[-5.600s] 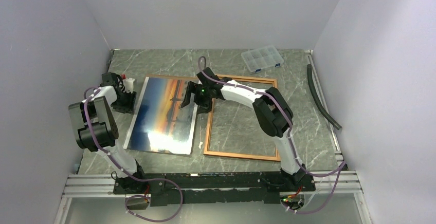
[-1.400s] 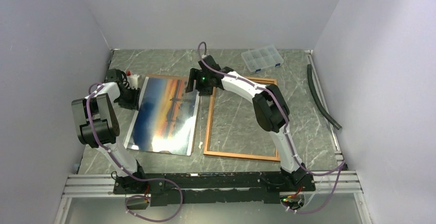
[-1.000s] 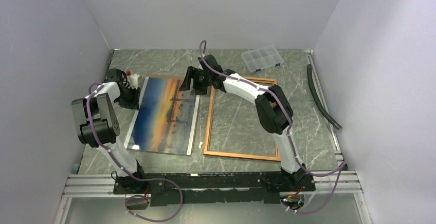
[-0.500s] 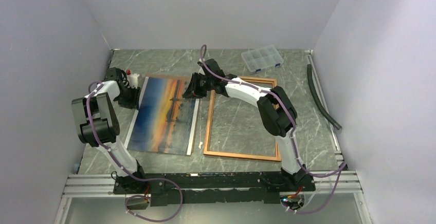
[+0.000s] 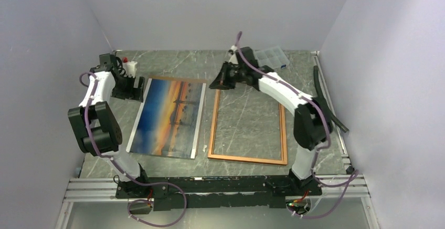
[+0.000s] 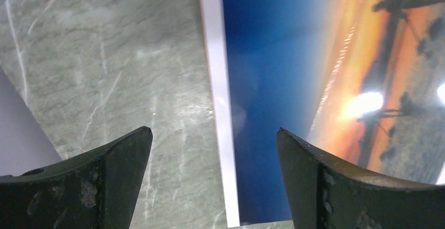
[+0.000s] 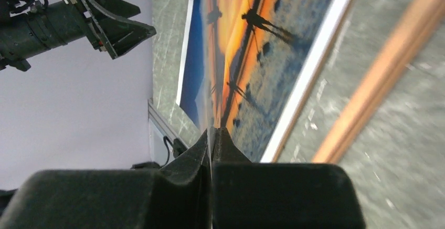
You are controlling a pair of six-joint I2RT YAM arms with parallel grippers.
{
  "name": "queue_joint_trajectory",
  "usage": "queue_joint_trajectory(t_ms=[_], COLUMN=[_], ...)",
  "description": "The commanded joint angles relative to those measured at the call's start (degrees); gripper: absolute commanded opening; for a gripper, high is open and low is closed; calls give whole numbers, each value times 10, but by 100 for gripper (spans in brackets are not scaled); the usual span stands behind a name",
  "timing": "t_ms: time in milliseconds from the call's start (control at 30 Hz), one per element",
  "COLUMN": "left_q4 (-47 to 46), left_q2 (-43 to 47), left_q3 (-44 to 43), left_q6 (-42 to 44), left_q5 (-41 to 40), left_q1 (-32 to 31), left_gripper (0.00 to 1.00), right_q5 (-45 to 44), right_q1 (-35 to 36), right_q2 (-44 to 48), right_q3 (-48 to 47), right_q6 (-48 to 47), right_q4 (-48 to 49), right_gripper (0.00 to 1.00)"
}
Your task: Put the photo into the frame
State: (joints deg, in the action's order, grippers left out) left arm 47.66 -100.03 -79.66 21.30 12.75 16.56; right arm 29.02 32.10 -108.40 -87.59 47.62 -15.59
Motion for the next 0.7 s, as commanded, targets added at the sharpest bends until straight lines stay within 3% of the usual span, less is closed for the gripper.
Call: queue_joint_trajectory(t_ms=[0,200,300,667], left_q4=[34,39,36,12], left_q2=[42,29,11,-98], left_q3=[-9,-17,-31,-109], left_q6=[-4,-25,-35,-66], left_q5=[7,-10,-17,-45], left_q1=[-63,-181,-242,-417], left_gripper=[94,94,94,94], right_q5=[49,5,-67,-257], right_q1=[-60,-123,-148,-176], right_q2=[107,232,274,267], right_q3=[48,139,176,186], right_q6=[-65,-164,-188,-203], right_q4=[-113,-258,-305,-392], right_gripper=[0,0,0,0])
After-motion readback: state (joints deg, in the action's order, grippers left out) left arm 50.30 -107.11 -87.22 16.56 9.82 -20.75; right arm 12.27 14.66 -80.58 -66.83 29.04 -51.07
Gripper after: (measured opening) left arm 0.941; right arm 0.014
